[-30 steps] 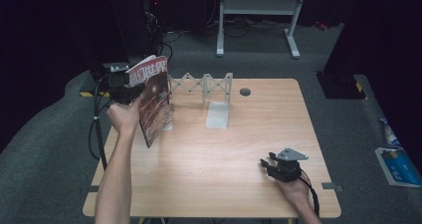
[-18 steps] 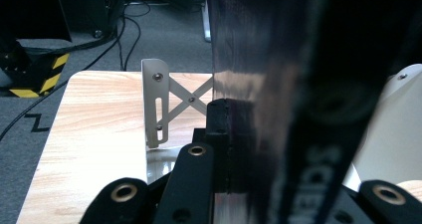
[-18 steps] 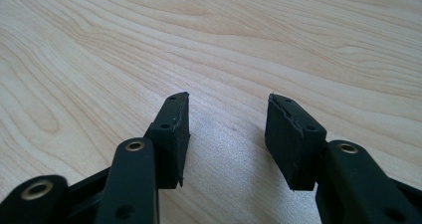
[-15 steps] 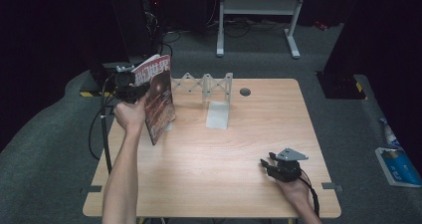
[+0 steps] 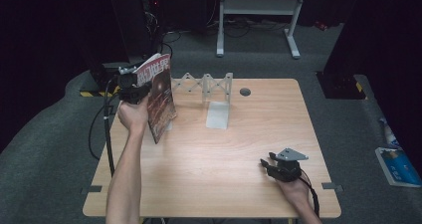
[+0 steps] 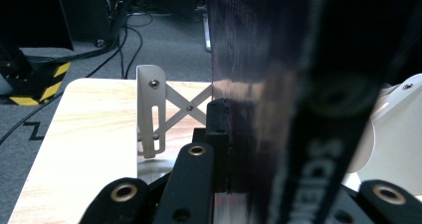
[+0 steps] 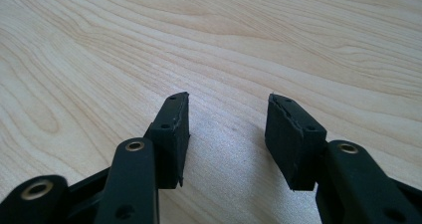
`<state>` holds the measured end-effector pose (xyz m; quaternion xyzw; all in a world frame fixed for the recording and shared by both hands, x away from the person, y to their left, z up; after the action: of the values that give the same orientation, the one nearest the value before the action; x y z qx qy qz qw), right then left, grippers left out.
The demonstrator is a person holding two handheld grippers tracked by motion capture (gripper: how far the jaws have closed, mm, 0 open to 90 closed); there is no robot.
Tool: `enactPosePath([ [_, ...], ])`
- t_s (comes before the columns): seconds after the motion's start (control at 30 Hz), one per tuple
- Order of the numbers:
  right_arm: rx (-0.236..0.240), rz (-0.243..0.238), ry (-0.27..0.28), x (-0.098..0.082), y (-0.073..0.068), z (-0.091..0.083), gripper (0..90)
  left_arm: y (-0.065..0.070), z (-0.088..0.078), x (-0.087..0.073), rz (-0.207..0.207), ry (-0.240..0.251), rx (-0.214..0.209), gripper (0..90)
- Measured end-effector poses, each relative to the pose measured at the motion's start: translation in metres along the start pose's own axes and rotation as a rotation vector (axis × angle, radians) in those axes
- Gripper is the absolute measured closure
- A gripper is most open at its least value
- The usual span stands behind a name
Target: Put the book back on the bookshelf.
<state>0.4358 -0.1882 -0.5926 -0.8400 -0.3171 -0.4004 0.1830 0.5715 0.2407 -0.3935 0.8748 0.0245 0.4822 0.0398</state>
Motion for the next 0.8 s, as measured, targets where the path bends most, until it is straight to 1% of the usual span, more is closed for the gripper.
enactPosePath([
  [0.03,0.000,0.000,0.000,0.000,0.000,0.000,52.2,0.000,0.000,0.000,0.007,-0.003,-0.001,83.4],
  [0.23,0.000,0.000,0.000,0.000,0.000,0.000,52.2,-0.002,0.002,-0.003,0.014,-0.030,-0.004,82.9],
  [0.33,0.000,0.001,0.000,0.000,0.000,0.000,52.2,-0.003,0.002,-0.006,0.022,-0.053,-0.008,82.7],
  [0.37,0.000,0.000,0.000,0.000,0.000,0.000,52.2,-0.002,0.003,-0.007,0.024,-0.071,-0.007,82.6],
  [0.5,0.000,0.000,0.000,0.000,0.000,0.000,52.2,-0.002,0.003,-0.008,0.056,-0.106,0.003,82.4],
  [0.6,0.000,0.000,0.000,0.000,0.000,0.000,52.2,0.000,0.003,-0.009,0.070,-0.136,0.006,82.2],
  [0.8,0.000,0.000,0.000,0.000,0.000,0.000,52.1,0.001,0.004,-0.011,0.090,-0.165,0.012,82.0],
])
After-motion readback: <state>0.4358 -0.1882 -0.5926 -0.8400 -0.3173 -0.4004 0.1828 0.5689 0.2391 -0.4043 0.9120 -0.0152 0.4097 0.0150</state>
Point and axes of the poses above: each handheld gripper's, and its own axes: z roughly forward along the jaws, x roughly out of its top, y roughly to its right, the point moved 10 cm from there along z, roughly forward along the jaws, and after that the axes turned 7 degrees about x, right-handed, at the moved point
